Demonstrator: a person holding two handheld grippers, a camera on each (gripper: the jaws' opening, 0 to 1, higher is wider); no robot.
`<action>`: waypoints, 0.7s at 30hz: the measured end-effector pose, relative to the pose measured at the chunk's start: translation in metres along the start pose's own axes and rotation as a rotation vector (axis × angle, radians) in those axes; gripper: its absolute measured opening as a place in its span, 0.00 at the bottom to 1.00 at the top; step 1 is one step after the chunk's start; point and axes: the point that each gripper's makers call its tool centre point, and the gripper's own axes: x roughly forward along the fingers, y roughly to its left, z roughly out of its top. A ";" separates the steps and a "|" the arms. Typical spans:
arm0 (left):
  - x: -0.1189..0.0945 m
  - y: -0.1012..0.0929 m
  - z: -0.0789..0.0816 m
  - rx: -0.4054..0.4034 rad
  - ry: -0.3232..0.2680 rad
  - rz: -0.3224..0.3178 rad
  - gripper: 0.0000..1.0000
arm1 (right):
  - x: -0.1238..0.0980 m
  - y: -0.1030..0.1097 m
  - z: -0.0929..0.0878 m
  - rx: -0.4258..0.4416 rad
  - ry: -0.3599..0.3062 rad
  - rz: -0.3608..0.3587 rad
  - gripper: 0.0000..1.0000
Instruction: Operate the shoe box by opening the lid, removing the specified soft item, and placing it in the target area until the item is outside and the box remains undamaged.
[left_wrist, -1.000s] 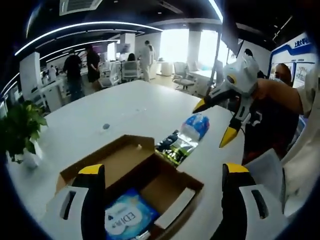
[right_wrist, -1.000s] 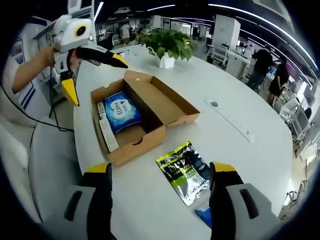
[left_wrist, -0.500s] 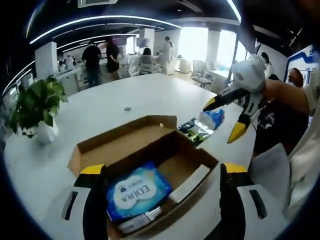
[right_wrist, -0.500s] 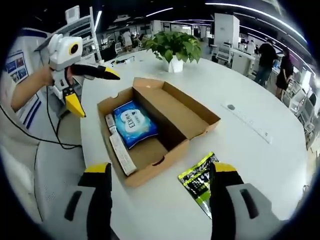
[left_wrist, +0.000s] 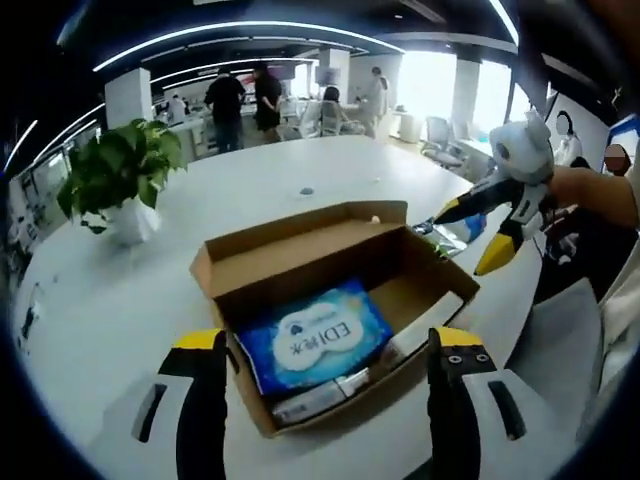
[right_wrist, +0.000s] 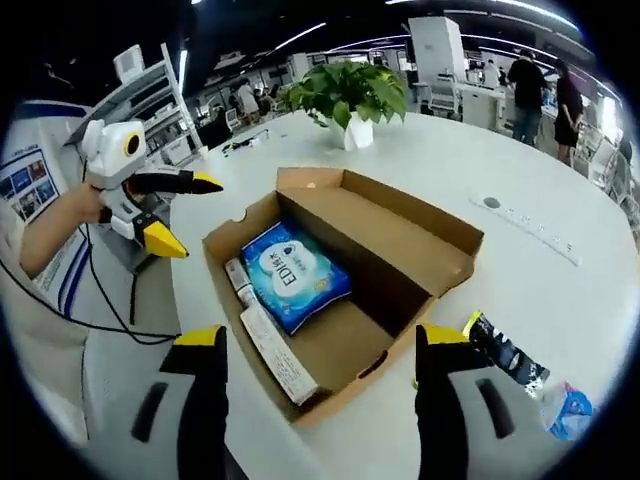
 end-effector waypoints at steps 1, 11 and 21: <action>-0.001 0.002 -0.002 -0.005 0.000 0.007 0.83 | 0.003 0.000 0.000 0.006 0.003 -0.001 0.70; -0.009 0.027 -0.039 -0.079 0.045 0.100 0.64 | 0.027 0.011 -0.003 0.035 -0.008 0.009 0.62; -0.010 0.041 -0.068 -0.190 0.104 0.139 0.47 | 0.059 0.021 -0.007 0.110 0.021 0.020 0.54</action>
